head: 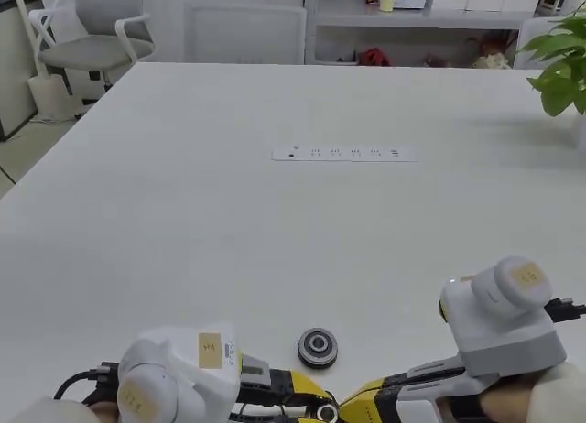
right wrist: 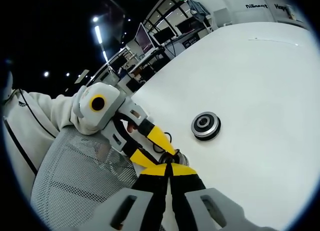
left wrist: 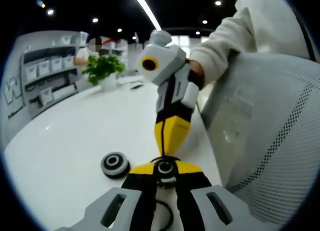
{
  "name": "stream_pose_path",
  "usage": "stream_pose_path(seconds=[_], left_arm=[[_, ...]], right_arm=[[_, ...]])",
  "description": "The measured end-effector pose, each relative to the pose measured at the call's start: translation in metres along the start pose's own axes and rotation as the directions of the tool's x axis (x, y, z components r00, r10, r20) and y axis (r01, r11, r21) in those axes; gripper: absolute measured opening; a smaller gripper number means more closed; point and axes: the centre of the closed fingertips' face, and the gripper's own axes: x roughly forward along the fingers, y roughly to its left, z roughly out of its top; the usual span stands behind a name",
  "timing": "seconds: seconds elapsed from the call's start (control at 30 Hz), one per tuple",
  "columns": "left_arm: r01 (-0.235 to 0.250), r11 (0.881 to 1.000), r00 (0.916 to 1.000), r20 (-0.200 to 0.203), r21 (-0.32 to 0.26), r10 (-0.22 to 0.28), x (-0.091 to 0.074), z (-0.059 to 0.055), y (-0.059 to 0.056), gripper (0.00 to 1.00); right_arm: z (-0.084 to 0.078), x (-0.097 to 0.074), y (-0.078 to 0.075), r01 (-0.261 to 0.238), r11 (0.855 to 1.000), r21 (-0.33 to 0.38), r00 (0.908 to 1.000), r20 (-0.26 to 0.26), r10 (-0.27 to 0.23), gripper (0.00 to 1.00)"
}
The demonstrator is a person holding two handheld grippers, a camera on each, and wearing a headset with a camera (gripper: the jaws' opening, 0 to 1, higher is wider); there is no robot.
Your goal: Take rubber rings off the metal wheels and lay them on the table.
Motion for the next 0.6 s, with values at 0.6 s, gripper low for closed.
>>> stream_pose_path(seconds=[0.6], left_arm=[[0.011, 1.000, 0.9989, -0.046, 0.009, -0.010, -0.029, 0.017, 0.008, 0.33]], right_arm=[[-0.001, -0.001, -0.001, 0.019, 0.999, -0.025, 0.9998, -0.005, -0.019, 0.00]])
